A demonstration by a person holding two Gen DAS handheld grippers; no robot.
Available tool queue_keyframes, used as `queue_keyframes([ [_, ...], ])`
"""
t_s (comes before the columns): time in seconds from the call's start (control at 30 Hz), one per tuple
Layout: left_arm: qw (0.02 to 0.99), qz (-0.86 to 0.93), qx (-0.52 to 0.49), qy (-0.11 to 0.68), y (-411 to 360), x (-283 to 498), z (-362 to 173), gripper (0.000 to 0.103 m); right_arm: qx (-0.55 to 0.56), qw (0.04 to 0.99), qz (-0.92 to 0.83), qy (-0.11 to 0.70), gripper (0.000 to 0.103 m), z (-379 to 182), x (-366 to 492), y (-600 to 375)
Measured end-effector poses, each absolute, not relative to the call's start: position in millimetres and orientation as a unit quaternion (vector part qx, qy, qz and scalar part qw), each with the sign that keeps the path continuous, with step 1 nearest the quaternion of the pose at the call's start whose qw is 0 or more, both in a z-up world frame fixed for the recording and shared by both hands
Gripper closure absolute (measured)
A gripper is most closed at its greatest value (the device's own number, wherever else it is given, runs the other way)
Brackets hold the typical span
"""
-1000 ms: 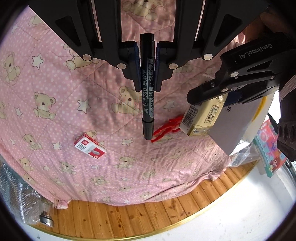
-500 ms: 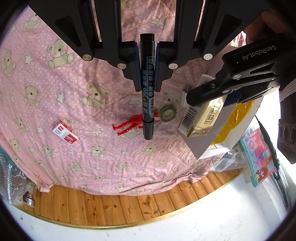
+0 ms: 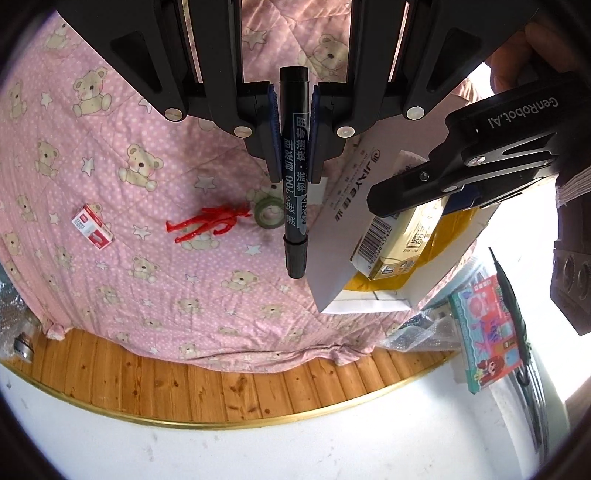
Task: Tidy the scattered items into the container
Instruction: 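Lift the marker in the right gripper and tissue pack in the left toward the white box, then open the right gripper to drop the marker while the left drops the tissue pack into the box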
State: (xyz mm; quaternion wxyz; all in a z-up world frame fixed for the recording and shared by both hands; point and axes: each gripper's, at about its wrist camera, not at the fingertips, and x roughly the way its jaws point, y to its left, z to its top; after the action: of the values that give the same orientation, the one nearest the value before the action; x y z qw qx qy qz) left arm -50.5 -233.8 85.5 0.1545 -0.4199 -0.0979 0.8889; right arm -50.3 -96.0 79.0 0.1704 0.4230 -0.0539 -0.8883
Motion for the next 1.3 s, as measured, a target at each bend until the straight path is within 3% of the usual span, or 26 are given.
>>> queue_keyframes([
  [0.87,0.083,0.906,-0.377,-0.171,-367,-29,107,0.050,0.392,0.251,-0.885,0.000,0.089,127,-54,-219],
  [1.3,0.026,0.897,-0.398,-0.190,-413,-58,77,0.048,0.413,0.280,-0.867,0.002,0.087,103,-92,-267],
])
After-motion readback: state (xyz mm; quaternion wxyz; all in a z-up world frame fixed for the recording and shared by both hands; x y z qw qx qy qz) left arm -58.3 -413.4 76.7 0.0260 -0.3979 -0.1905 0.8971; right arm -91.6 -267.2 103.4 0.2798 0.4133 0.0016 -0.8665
